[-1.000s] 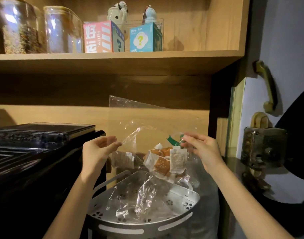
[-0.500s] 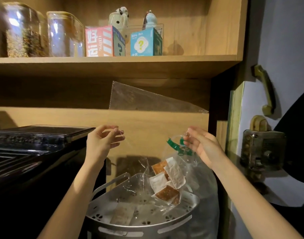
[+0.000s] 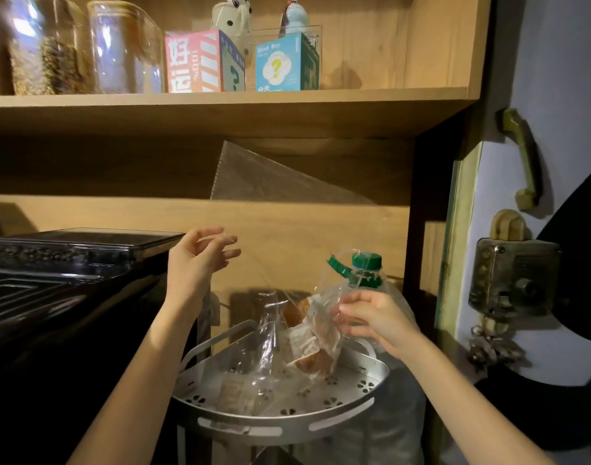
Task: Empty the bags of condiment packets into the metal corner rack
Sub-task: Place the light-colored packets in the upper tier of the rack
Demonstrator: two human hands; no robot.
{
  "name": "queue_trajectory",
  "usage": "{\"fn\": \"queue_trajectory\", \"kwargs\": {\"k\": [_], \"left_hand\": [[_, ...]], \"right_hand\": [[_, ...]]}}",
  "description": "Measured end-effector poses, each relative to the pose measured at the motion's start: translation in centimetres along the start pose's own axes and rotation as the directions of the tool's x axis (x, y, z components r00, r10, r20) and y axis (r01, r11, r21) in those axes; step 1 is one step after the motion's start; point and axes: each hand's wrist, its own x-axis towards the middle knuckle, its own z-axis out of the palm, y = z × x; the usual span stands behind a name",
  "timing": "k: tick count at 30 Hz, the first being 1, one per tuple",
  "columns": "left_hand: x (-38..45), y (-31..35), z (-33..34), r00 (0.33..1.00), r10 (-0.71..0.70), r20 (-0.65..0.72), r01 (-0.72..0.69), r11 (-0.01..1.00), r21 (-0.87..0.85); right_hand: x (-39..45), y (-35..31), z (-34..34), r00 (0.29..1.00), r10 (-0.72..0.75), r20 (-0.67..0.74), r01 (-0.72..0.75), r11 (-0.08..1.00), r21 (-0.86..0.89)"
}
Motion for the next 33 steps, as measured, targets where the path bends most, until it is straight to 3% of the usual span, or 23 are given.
{"fn": "queue_trajectory", "kwargs": {"k": [2,5,8,12,18,22,28,33], "left_hand": [[0.0,0.0,-0.4,0.998,-0.028,0.059,0.027,0.999,0.019],[-0.3,-0.5,-0.8,0.985,-0.031,0.173,0.004,0.988,0.156],[-0.3,-0.8,-0.8,0.991,-0.007,0.137,-0.019,0.981,0.193],[0.5,-0.7,-0.4,0.996,0.064,0.055,-0.075,0.972,0.224],[1.0,-0.6,-0.1,0.988,0.123,-0.089,-0.096,0.960,0.262],[0.9,-0.3,0.3,0.975,0.162,-0.155,-0.114,0.954,0.278],[0.9,1.4,0.8,0.967,0.239,-0.090,-0.212,0.948,0.237],[1.1,3.2,0.8,0.993,0.117,-0.006,-0.116,0.987,0.116]], "right_hand": [[0.3,-0.4,0.2,0.992,-0.068,-0.107,0.066,0.998,-0.016],[0.4,-1.0,0.6,0.987,-0.115,-0.114,0.107,0.992,-0.069],[0.5,-1.0,1.1,0.983,-0.137,-0.122,0.127,0.988,-0.084],[0.1,-1.3,1.4,0.987,-0.163,-0.017,0.161,0.983,-0.090],[0.2,-2.8,0.7,0.945,-0.297,-0.141,0.292,0.955,-0.049],[0.5,-3.8,0.5,0.932,-0.329,-0.153,0.318,0.943,-0.092],[0.5,-6.6,-0.1,0.900,-0.399,-0.177,0.405,0.914,-0.002],[-0.1,-8.9,-1.0,0.873,-0.427,-0.234,0.451,0.891,0.059]]}}
